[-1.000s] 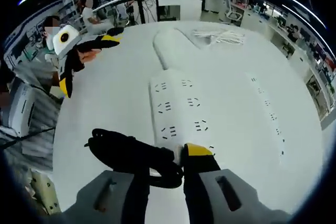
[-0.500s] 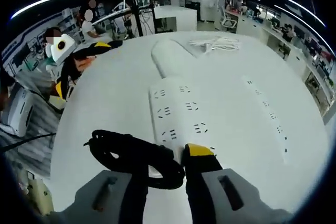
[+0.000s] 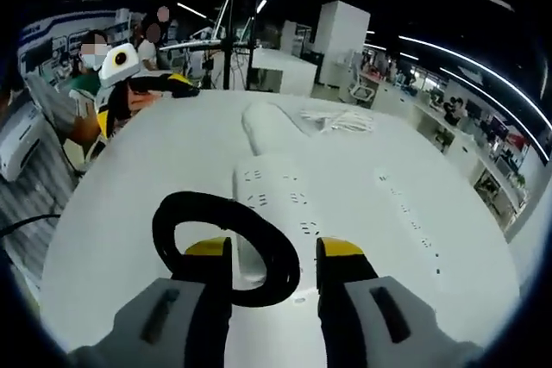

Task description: Straighten the power strip on the desk, plug the charger into it

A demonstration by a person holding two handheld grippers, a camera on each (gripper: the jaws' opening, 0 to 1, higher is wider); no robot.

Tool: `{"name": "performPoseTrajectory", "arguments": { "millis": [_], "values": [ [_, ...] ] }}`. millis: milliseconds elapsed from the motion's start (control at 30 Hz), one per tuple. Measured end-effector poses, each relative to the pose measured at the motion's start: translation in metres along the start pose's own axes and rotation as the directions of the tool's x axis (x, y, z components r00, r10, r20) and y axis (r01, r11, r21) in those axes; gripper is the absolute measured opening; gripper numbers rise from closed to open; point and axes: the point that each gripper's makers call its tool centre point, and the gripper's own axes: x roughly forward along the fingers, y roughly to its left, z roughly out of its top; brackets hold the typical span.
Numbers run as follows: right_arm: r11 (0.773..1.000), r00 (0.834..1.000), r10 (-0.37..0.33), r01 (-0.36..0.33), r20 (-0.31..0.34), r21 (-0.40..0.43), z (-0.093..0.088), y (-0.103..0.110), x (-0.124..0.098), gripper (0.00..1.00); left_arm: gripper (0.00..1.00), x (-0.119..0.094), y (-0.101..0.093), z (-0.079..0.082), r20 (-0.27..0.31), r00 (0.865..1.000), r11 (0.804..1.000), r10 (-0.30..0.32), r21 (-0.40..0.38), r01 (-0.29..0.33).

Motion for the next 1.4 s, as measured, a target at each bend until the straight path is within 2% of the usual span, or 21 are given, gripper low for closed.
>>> {"name": "performPoseTrajectory", "arguments": {
  "millis": [367,533,933,1100,1200,1400],
  "values": [
    [1.0,1.0,-0.017,0.016,0.021,0.016,0.001,-0.002,-0.006,0.4,0.97,-0.005,0.0,0.002,0.004,1.0,1.0,0.0,0.006,0.0],
    [0.999,0.999,-0.001,-0.001,0.052,0.039,0.004,0.001,-0.008,0.47,0.97,-0.005,0.002,-0.002,-0.006,1.0,1.0,-0.002,-0.001,0.002],
    [0.998,0.992,-0.037,0.03,0.118,0.055,0.01,-0.003,-0.025,0.56,0.97,-0.004,0.004,-0.001,-0.01,1.0,1.0,-0.013,-0.005,0.013],
    [0.997,0.991,-0.057,0.05,0.124,0.061,0.008,-0.004,-0.031,0.59,0.97,-0.003,0.002,-0.001,-0.012,1.0,1.0,-0.021,-0.002,0.021],
    [0.996,0.989,-0.068,0.061,0.134,0.061,0.007,-0.002,-0.034,0.61,0.97,-0.003,0.002,-0.001,-0.01,1.0,1.0,-0.025,-0.005,0.025],
    [0.994,0.974,-0.095,0.082,0.205,0.067,0.013,-0.001,-0.045,0.69,0.97,-0.003,0.004,-0.003,-0.011,1.0,1.0,-0.026,-0.013,0.025]
  ]
}}
